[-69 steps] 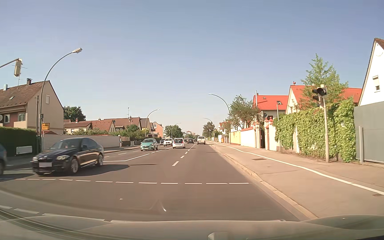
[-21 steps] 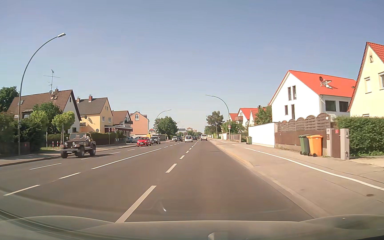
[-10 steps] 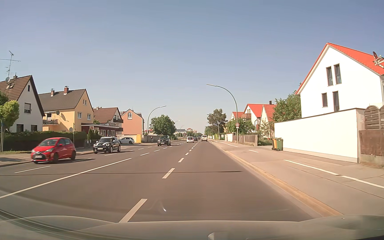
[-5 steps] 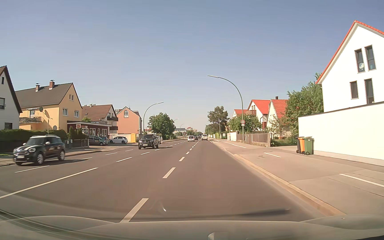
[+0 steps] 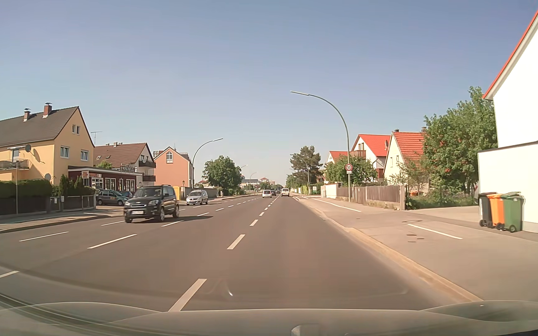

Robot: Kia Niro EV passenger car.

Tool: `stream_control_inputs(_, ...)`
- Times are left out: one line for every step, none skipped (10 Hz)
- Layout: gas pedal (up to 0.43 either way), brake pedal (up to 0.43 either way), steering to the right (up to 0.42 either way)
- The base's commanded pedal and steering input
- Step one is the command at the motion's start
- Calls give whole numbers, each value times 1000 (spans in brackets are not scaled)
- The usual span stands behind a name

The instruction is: Follow the waypoints while adhering to traffic rules and regulations

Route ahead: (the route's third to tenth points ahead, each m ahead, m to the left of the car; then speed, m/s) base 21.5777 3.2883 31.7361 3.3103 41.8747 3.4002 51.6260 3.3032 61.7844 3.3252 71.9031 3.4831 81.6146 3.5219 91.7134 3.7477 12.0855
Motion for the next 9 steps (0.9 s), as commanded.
stream_control_inputs(138,0,-1)
stream_control_inputs(138,0,0)
stream_control_inputs(138,0,0)
stream_control_inputs(138,0,0)
stream_control_inputs(138,0,0)
stream_control_inputs(138,0,0)
stream_control_inputs(138,0,0)
stream_control_inputs(138,0,1)
stream_control_inputs(138,0,1)
